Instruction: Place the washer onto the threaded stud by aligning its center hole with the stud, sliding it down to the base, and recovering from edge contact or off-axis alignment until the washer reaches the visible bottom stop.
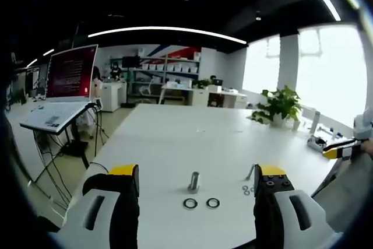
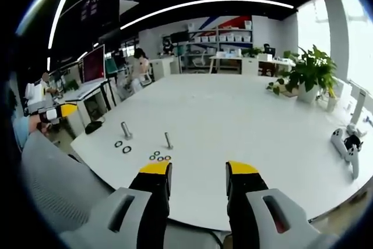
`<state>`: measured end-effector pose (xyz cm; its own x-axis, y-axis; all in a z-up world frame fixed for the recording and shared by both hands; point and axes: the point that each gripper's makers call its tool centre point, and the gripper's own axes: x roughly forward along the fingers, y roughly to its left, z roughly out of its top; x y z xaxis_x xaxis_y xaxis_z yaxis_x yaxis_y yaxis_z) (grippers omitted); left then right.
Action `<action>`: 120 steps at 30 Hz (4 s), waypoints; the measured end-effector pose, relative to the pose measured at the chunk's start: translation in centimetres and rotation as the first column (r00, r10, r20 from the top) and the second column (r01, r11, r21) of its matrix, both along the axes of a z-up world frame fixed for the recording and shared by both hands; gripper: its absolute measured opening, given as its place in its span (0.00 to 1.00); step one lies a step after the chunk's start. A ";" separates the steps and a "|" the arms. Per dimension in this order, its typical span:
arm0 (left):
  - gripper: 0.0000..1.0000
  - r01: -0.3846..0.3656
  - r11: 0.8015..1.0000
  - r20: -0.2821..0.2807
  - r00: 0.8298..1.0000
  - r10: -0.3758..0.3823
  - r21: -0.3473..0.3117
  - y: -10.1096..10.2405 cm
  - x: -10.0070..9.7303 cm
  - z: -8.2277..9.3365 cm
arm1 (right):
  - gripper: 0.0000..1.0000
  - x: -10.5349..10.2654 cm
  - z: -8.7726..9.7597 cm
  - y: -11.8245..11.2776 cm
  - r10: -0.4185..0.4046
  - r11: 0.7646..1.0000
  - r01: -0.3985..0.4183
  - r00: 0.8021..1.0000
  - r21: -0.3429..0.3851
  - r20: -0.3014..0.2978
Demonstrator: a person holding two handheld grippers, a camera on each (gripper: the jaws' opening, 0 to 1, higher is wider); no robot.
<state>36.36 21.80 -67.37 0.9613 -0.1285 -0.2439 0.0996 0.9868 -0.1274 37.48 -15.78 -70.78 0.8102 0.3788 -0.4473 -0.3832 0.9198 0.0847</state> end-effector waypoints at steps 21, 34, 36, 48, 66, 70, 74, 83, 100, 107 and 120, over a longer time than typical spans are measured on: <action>0.78 0.017 1.000 -0.001 1.000 -0.017 0.008 0.0 0.0 -0.1 | 0.42 -3.1 -2.6 5.1 0.381 0.921 -0.388 0.906 -0.007 -0.183; 0.78 0.029 1.000 0.005 1.000 -0.029 0.004 0.0 0.0 -0.1 | 0.48 -3.4 -4.4 5.5 0.461 0.865 -0.497 0.841 -0.068 -0.282; 0.78 0.028 1.000 0.005 1.000 -0.028 0.003 0.0 0.1 -0.1 | 0.48 -3.5 -4.6 5.8 0.480 0.854 -0.517 0.826 -0.059 -0.297; 0.77 0.032 0.999 -0.005 0.999 -0.032 0.007 0.1 0.0 -0.3 | 0.47 -0.4 -4.7 5.9 0.550 0.777 -0.610 0.778 -0.157 -0.303; 0.74 0.040 0.998 0.019 0.999 -0.040 0.044 0.1 0.1 0.0 | 0.46 3.6 -4.7 10.0 0.711 0.565 -0.786 0.618 -0.251 -0.336; 0.72 0.033 0.999 0.012 0.999 -0.034 0.033 0.2 0.1 -0.1 | 0.46 4.6 -5.0 10.1 0.730 0.501 -0.810 0.584 -0.304 -0.354; 0.71 0.041 0.999 0.017 0.999 -0.042 0.032 0.1 0.0 0.0 | 0.45 5.5 -5.6 10.0 0.740 0.443 -0.824 0.559 -0.353 -0.375; 0.70 0.038 0.999 0.030 0.999 -0.038 0.001 0.0 -0.1 0.4 | 0.38 6.9 -7.6 10.6 0.747 0.376 -0.854 0.509 -0.360 -0.428; 0.66 0.004 1.000 -0.021 1.000 -0.005 -0.018 0.7 0.0 -0.7 | 0.31 7.3 -11.7 12.2 0.751 0.226 -0.919 0.375 -0.323 -0.543; 0.64 0.030 1.000 -0.060 0.998 -0.030 -0.001 0.3 -0.1 -1.4 | 0.30 7.9 -13.7 12.8 0.739 0.178 -0.931 0.340 -0.318 -0.581; 0.62 0.077 0.995 -0.130 0.989 -0.069 0.058 -0.1 -0.4 -2.8 | 0.27 8.3 -15.6 13.7 0.721 0.092 -0.944 0.283 -0.318 -0.632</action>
